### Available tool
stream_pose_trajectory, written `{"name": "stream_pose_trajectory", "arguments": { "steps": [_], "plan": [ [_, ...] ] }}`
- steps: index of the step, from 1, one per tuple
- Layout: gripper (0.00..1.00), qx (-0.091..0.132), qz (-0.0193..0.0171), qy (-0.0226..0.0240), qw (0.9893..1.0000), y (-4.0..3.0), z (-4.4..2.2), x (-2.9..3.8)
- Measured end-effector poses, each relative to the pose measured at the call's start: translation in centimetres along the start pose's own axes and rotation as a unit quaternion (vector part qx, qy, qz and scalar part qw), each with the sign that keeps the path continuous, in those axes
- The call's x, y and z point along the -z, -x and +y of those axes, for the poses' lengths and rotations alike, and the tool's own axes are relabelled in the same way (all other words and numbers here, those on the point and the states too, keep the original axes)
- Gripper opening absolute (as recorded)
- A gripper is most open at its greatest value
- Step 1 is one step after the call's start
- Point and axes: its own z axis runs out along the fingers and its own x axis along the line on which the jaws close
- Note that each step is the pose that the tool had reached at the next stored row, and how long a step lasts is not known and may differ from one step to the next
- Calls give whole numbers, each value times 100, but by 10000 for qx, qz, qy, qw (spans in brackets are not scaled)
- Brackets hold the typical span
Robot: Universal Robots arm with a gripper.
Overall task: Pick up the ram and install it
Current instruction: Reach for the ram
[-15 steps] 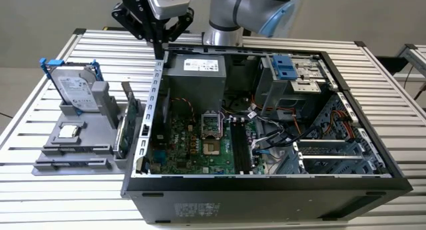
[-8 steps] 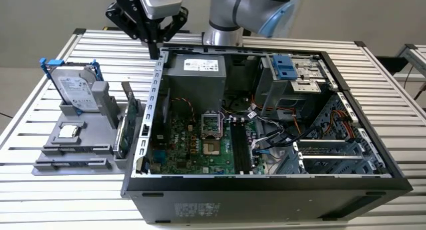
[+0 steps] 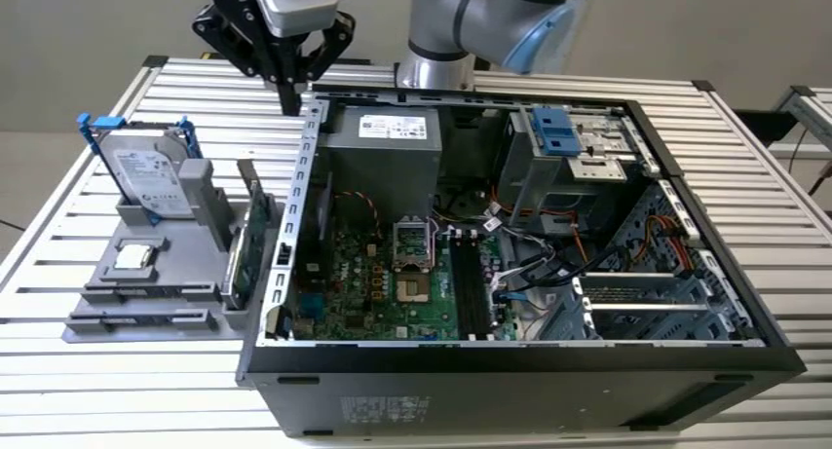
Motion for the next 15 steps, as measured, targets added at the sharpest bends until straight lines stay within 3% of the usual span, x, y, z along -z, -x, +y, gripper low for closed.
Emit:
{"name": "stream_pose_trajectory", "arguments": {
  "steps": [9, 15],
  "plan": [
    [0, 0, 0, 0, 10000, -119, -8, 3],
    [0, 0, 0, 0, 10000, -235, -16, 5]
  ]
}}
